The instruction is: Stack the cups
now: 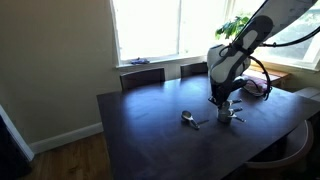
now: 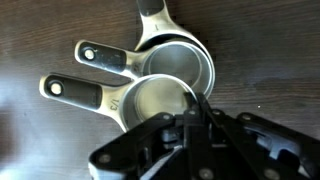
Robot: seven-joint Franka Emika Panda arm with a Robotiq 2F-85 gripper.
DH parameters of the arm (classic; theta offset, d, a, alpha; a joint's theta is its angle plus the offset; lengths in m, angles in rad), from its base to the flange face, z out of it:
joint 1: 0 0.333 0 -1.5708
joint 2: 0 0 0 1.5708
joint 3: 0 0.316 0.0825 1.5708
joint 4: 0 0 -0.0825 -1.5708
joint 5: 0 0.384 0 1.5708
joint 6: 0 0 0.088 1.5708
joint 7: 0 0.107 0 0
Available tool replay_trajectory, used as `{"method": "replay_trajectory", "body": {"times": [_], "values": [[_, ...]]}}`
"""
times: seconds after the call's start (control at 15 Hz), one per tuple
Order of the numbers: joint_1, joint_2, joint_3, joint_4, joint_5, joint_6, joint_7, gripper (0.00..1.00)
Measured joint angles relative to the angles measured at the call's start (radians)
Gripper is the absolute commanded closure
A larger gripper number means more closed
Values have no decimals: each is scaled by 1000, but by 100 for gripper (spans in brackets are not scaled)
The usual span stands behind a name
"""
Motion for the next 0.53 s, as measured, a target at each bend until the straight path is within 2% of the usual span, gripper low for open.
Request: {"method": "replay_trajectory", "body": {"times": [0.33,0.53], "values": [[-20,88,2,120,36,-72,-1,96],[-19,101,5,152,35,-113,-2,96]]}}
